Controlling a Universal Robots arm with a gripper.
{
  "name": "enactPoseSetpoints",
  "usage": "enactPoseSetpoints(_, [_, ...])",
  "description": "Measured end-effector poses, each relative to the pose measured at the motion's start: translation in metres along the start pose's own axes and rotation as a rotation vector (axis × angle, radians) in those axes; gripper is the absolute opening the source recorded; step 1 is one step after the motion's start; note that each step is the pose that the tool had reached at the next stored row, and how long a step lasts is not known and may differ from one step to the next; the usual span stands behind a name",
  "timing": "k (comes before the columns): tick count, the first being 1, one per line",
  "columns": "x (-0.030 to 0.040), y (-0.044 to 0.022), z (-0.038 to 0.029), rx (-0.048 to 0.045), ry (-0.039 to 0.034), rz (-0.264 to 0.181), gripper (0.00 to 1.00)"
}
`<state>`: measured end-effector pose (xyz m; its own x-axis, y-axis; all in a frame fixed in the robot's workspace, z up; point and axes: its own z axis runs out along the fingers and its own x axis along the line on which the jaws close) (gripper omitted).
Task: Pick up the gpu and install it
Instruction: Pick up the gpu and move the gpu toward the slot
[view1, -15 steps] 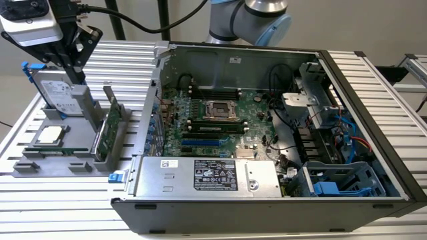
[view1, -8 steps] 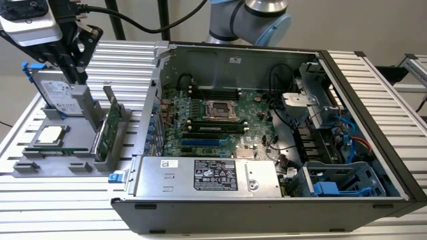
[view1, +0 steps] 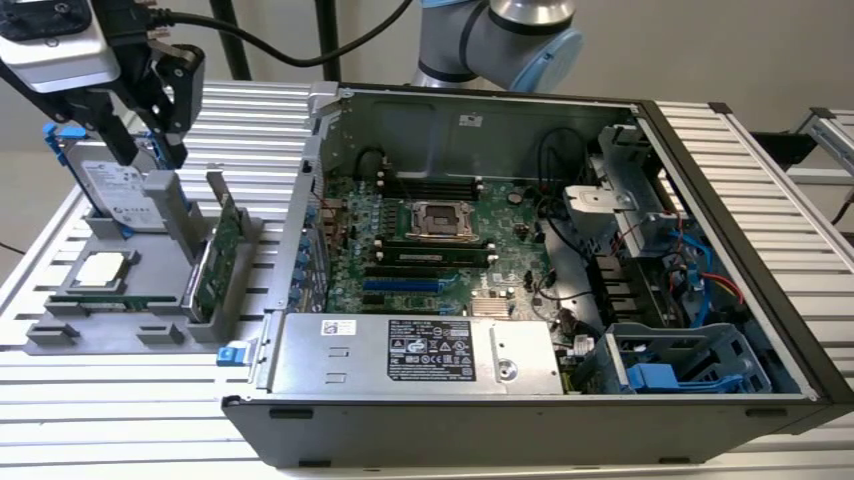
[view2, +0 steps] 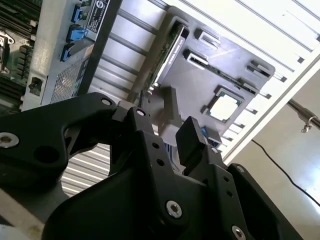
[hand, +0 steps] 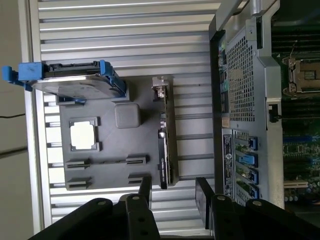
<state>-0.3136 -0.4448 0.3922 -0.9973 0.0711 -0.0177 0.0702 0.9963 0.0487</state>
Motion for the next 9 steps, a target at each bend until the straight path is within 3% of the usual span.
enactPoseSetpoints(9, [0.0001,-0.0001,0.0030,0.0001,0.0000,0.000,1.00])
